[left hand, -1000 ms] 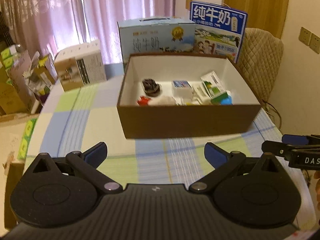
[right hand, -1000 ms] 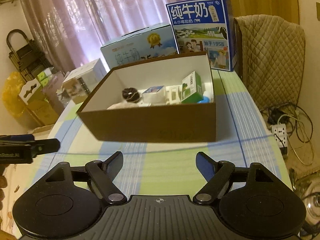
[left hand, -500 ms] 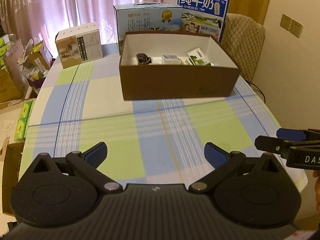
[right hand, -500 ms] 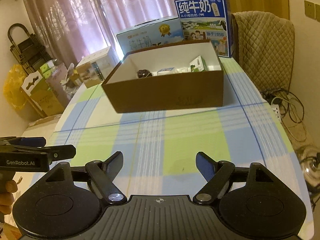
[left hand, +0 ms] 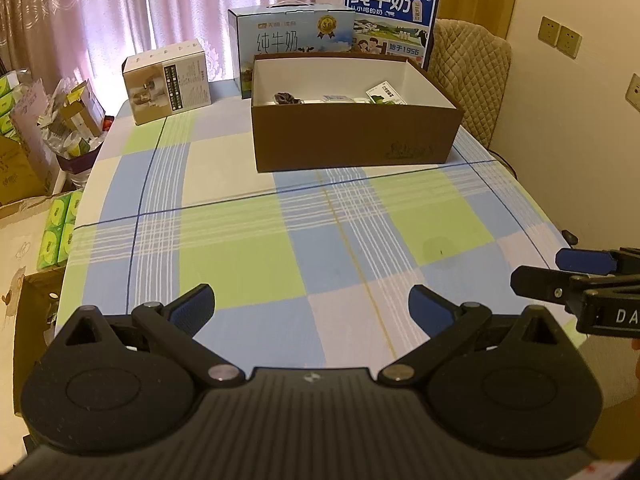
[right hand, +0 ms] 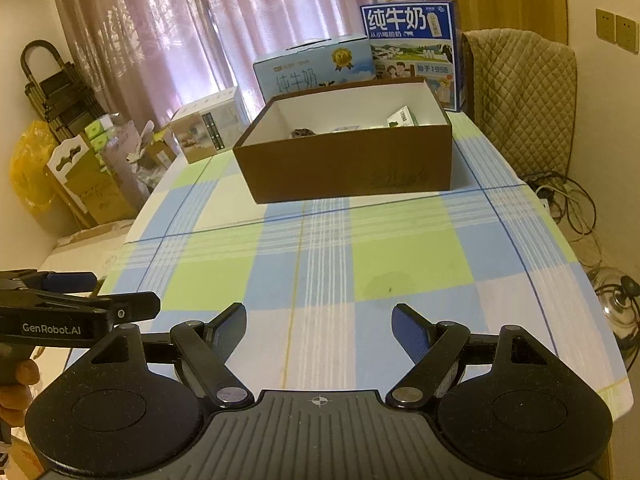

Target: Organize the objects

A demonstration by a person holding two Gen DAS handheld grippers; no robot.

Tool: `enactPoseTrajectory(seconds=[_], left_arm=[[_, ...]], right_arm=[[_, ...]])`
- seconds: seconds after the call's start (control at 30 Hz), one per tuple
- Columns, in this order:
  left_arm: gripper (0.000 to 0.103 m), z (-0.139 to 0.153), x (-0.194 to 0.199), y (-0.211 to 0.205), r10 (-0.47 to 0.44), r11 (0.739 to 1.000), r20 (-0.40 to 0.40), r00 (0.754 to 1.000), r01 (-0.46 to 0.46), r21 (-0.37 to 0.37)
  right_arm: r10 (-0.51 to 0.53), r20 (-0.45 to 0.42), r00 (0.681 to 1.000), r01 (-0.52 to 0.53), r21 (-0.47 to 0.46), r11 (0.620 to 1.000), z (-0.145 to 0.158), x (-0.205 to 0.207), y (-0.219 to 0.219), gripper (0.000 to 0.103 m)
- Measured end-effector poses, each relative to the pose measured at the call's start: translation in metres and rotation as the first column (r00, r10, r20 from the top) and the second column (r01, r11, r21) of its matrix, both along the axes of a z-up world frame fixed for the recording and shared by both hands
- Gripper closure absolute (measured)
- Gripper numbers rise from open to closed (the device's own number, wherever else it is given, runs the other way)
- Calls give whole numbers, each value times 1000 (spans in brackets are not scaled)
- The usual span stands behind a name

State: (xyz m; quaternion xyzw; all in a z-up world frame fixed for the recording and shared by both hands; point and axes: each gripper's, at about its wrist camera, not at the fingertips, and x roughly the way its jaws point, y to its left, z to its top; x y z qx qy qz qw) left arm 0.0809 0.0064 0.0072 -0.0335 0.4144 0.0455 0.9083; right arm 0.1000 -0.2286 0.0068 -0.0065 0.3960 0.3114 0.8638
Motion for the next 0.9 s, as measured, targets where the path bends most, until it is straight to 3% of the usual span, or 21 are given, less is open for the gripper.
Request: enactPoseTrajectory(seconds=[0.9], left_arm=[[1, 6, -16, -6, -16, 1000, 15, 1000, 16, 2]], right_arm=[[-1, 1, 1000, 1, -3, 1000, -1, -12, -2, 26]])
